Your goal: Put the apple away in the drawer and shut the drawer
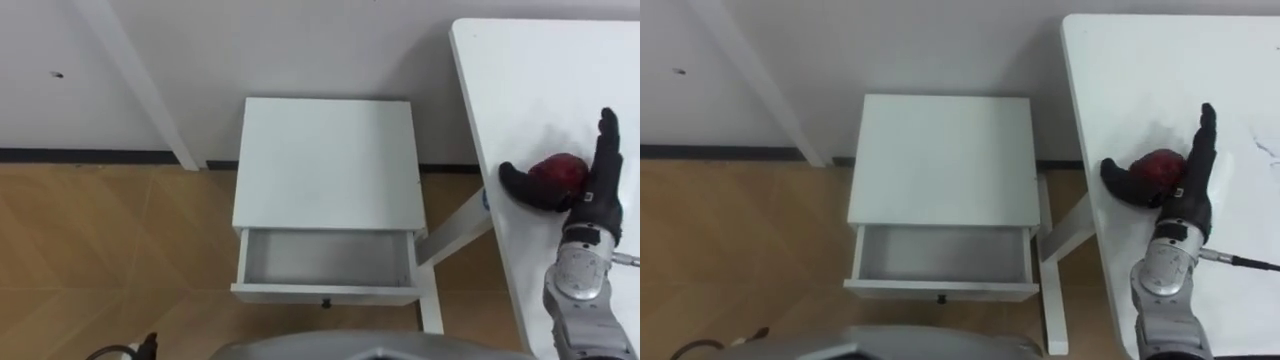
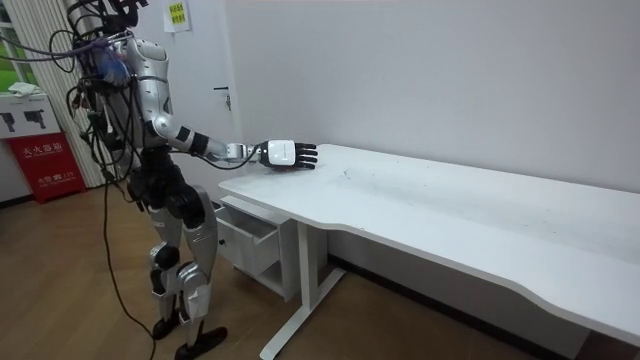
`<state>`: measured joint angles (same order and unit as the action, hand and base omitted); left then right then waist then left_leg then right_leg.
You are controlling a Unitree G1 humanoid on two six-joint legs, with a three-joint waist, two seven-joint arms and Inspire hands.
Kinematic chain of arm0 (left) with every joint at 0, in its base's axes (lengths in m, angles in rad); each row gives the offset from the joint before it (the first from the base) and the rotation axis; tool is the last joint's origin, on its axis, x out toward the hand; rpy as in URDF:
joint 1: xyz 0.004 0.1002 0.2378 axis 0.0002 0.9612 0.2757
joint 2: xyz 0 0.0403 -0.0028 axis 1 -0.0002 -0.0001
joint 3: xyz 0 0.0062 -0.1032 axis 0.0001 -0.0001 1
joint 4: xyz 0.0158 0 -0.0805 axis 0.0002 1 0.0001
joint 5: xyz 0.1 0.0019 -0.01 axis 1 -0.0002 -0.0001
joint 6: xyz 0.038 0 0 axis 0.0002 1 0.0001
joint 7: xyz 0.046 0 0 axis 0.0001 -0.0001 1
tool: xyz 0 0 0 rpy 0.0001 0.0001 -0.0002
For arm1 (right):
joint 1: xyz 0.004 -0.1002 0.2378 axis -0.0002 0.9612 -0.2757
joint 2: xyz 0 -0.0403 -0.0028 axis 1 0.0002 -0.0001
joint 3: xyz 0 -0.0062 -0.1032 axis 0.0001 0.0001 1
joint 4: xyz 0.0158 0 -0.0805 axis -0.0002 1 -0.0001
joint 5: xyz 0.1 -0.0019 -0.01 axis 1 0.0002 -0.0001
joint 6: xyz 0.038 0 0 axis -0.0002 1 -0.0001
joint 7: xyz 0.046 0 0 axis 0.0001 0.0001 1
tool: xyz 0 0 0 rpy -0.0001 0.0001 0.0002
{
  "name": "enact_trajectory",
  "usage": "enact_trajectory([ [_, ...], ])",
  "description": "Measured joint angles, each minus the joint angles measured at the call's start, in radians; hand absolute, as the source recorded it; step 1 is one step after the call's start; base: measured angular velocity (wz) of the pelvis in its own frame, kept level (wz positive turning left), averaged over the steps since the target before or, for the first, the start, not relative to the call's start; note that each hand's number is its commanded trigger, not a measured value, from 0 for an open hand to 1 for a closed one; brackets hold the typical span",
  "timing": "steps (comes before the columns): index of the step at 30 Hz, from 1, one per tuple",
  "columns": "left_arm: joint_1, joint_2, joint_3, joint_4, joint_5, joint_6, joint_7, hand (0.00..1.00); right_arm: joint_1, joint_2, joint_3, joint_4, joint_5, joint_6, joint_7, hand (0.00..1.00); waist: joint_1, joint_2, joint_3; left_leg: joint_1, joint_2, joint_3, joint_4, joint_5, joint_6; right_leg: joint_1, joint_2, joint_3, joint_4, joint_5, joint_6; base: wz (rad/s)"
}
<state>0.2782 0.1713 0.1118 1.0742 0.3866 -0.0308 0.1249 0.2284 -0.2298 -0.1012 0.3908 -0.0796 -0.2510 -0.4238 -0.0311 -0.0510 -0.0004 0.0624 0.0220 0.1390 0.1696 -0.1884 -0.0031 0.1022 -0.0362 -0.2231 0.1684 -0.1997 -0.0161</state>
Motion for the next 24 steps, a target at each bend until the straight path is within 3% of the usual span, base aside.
enact_trajectory([
  [2, -0.001, 0.0, 0.0, -0.006, 0.0, 0.0, 0.0, 0.0, 0.002, 0.003, 0.0, 0.002, 0.0, 0.0, 0.002, 0.0, -0.001, 0.007, 0.0004, -0.001, 0.001, 0.004, 0.0, -0.001, 0.0, -0.001, 0.0, 0.0, 0.0, 0.0, 0.0, 0.0],
  [6, 0.002, -0.001, 0.0, -0.005, 0.0, 0.001, 0.004, 0.0, 0.01, 0.003, 0.0, 0.004, -0.015, 0.0, 0.019, 0.0, 0.001, 0.014, -0.0097, 0.0, 0.001, 0.012, 0.001, -0.002, 0.001, -0.001, 0.0, 0.007, -0.001, 0.0, -0.001, -0.02],
  [9, 0.005, -0.001, 0.0, -0.004, 0.0, 0.001, 0.022, 0.0, 0.012, 0.005, -0.001, 0.012, -0.039, -0.009, 0.024, 0.0, -0.002, 0.016, -0.0108, 0.003, 0.0, 0.011, 0.001, -0.002, 0.002, 0.002, 0.001, 0.009, -0.001, 0.001, 0.0, 0.0],
  [10, 0.005, -0.001, 0.0, -0.004, -0.001, 0.001, 0.026, 0.0, 0.012, 0.005, -0.001, 0.014, -0.043, -0.011, 0.024, 0.2, -0.003, 0.016, -0.0108, 0.003, 0.0, 0.012, 0.001, -0.001, 0.001, 0.002, 0.001, 0.01, -0.001, 0.001, 0.0, 0.0],
  [11, 0.005, -0.001, 0.0, -0.004, -0.001, 0.001, 0.03, 0.0, 0.017, 0.007, -0.001, 0.03, -0.047, -0.021, 0.023, 0.66, -0.004, 0.017, -0.0107, 0.004, 0.0, 0.013, 0.001, -0.001, 0.002, 0.002, 0.001, 0.011, -0.001, 0.001, 0.0, 0.0],
  [12, 0.005, -0.001, -0.003, -0.004, -0.001, 0.001, 0.038, 0.0, 0.018, 0.008, -0.001, 0.043, -0.052, -0.036, 0.021, 1.0, -0.007, 0.017, -0.0108, 0.005, 0.0, 0.013, 0.001, -0.001, 0.001, 0.004, 0.001, 0.01, -0.001, 0.001, 0.0, 0.0],
  [19, 0.004, 0.0, -0.01, -0.002, -0.001, -0.002, 0.058, 0.0, 0.013, 0.012, -0.027, 0.093, -0.104, -0.066, -0.01, 1.0, -0.016, 0.013, -0.01, 0.036, -0.003, 0.015, -0.003, -0.002, 0.001, 0.042, 0.001, 0.008, -0.02, 0.001, 0.001, 0.01],
  [24, 0.003, 0.001, -0.018, 0.008, -0.001, -0.008, 0.067, 0.0, -0.016, -0.021, -0.042, 0.166, -0.153, -0.079, -0.056, 1.0, -0.015, 0.002, -0.0103, 0.037, -0.006, 0.014, -0.002, -0.002, 0.001, 0.046, 0.003, 0.001, -0.031, 0.001, 0.001, 0.04],
])
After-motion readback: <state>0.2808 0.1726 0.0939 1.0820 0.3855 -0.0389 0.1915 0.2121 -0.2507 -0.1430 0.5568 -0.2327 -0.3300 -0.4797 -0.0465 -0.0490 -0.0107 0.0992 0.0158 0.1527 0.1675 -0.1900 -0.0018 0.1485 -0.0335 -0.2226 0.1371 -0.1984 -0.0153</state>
